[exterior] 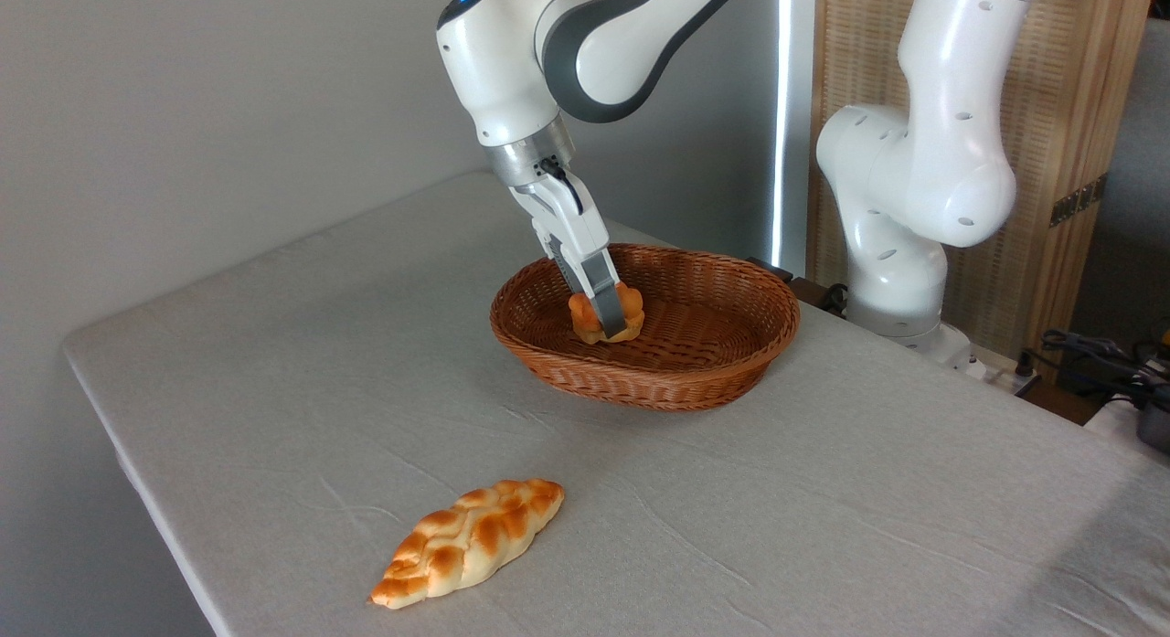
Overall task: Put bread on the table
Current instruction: 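Lift the bun out of the basket and carry it beside the braided loaf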
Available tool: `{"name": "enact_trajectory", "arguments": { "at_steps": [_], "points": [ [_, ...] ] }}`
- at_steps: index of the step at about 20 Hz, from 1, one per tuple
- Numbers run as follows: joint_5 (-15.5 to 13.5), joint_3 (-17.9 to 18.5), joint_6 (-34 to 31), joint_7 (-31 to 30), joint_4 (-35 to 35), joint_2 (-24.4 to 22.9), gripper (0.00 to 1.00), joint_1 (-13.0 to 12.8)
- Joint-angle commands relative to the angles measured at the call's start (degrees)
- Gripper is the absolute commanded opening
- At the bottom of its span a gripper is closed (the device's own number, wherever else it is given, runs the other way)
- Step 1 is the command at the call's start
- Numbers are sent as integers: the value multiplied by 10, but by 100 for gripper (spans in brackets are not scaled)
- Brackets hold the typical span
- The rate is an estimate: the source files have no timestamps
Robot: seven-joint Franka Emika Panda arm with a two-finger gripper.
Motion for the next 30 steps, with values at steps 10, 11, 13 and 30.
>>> {"name": "enact_trajectory", "arguments": {
  "at_steps": [10,11,13,30],
  "points": [
    [17,5,7,5,6,3,28,-5],
    [17,5,6,3,10,3,28,-5],
    [18,5,-38,5,29,5,28,-5],
    [28,102,153,53,247,165,46,5]
  ]
}}
